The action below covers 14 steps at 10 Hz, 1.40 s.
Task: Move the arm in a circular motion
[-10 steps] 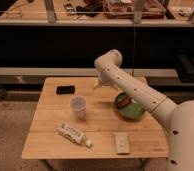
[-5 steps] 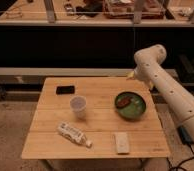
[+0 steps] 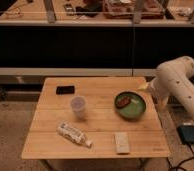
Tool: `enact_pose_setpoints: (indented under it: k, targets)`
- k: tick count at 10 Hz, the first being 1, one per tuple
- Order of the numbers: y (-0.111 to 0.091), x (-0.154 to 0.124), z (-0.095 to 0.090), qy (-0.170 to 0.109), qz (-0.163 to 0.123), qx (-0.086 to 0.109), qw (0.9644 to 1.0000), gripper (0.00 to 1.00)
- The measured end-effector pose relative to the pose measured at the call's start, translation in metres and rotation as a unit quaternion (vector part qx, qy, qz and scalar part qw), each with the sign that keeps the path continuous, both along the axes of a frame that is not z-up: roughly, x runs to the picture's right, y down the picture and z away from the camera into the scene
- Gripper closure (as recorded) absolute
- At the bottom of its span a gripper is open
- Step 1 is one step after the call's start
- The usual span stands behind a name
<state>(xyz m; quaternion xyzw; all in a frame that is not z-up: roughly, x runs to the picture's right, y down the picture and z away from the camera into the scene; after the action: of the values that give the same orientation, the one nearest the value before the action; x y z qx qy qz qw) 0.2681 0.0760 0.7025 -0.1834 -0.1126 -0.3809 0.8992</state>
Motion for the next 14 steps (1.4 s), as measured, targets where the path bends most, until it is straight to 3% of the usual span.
enact_pose_setpoints:
  k: [1, 2, 3, 4, 5, 7, 8, 9, 11, 12, 13, 14]
  targets:
    - [0.031, -0.026, -0.016, -0.033, 0.000, -0.013, 0.9994, 0.20]
    - [0.069, -0.058, -0.030, -0.076, -0.008, -0.036, 0.9964, 0.20]
    - [0.105, -0.089, -0.039, -0.121, -0.030, -0.060, 0.9904, 0.20]
    - [0.127, -0.110, -0.044, -0.153, -0.050, -0.077, 0.9840, 0.20]
    - [0.153, -0.139, -0.047, -0.198, -0.086, -0.099, 0.9714, 0.20]
    - [0.175, -0.176, -0.042, -0.252, -0.139, -0.121, 0.9501, 0.20]
    - [0.179, -0.196, -0.033, -0.278, -0.170, -0.128, 0.9369, 0.20]
    - [0.172, -0.230, -0.010, -0.309, -0.221, -0.132, 0.9155, 0.20]
    - [0.143, -0.267, 0.030, -0.322, -0.272, -0.121, 0.8986, 0.20]
    - [0.110, -0.284, 0.062, -0.310, -0.300, -0.102, 0.8963, 0.20]
    - [0.063, -0.283, 0.093, -0.276, -0.318, -0.072, 0.9042, 0.20]
    - [0.028, -0.275, 0.111, -0.247, -0.325, -0.050, 0.9115, 0.20]
